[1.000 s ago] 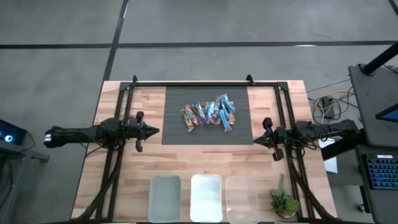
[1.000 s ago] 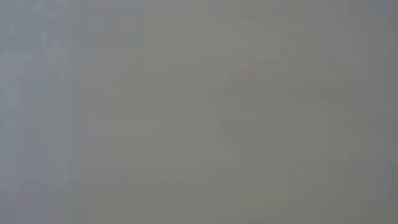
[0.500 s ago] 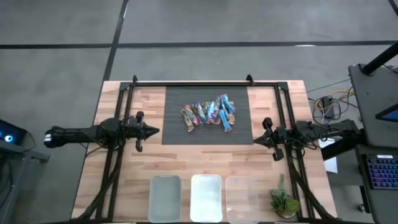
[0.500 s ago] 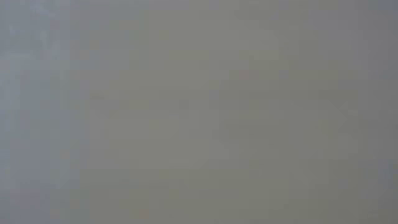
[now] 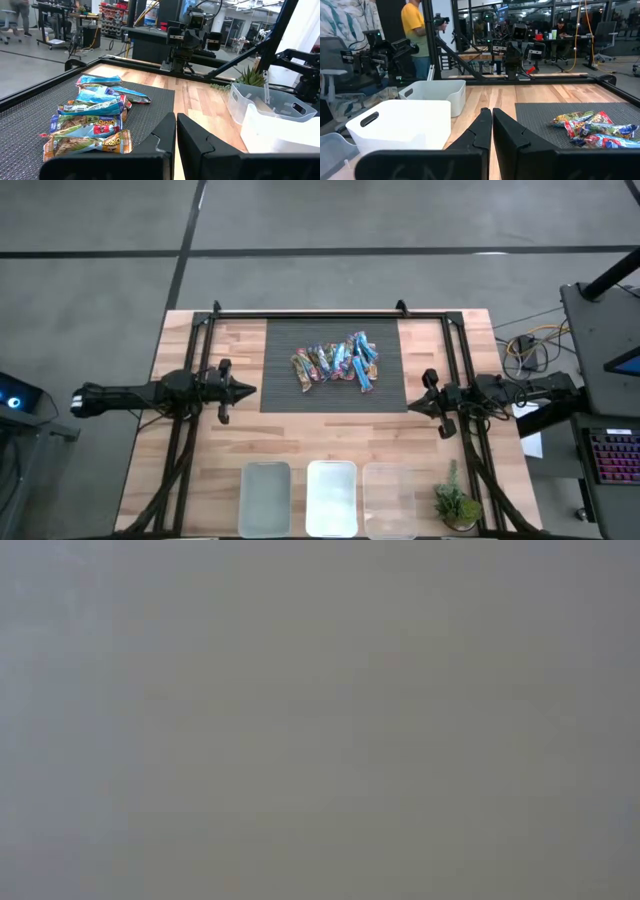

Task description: Pick and place Granola Bars by type

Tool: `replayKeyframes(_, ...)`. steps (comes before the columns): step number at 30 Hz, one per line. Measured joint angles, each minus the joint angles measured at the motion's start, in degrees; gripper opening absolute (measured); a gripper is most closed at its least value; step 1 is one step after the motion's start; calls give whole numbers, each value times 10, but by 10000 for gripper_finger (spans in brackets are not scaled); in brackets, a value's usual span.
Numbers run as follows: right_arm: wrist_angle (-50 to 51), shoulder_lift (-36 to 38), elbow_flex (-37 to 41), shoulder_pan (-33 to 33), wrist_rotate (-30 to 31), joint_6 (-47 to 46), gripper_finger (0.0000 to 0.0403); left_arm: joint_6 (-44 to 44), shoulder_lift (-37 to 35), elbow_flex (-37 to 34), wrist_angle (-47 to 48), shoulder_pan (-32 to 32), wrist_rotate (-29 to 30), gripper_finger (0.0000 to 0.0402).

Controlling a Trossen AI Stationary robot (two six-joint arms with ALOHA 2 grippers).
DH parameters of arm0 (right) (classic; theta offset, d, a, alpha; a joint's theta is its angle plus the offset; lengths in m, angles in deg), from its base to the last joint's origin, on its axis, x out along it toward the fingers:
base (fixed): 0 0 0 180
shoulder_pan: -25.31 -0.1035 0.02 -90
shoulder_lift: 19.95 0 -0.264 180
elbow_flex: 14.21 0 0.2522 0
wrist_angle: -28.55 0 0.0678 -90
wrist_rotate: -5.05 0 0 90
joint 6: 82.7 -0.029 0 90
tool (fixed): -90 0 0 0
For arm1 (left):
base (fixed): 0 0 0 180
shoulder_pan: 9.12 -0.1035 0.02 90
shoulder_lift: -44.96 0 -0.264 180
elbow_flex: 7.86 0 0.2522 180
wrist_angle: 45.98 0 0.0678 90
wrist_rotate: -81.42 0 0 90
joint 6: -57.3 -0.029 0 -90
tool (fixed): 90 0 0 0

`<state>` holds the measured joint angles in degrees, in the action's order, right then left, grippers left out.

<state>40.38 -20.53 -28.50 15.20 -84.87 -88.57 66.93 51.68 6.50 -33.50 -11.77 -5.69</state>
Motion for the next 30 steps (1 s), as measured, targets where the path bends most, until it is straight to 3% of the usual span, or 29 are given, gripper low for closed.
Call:
replayKeyframes(23,0,0,0,0,0,2,9,0,0,0,0,0,-2,0)
replayKeyframes(30,-14,0,0,0,0,-77,9,0,0,0,0,0,-2,0)
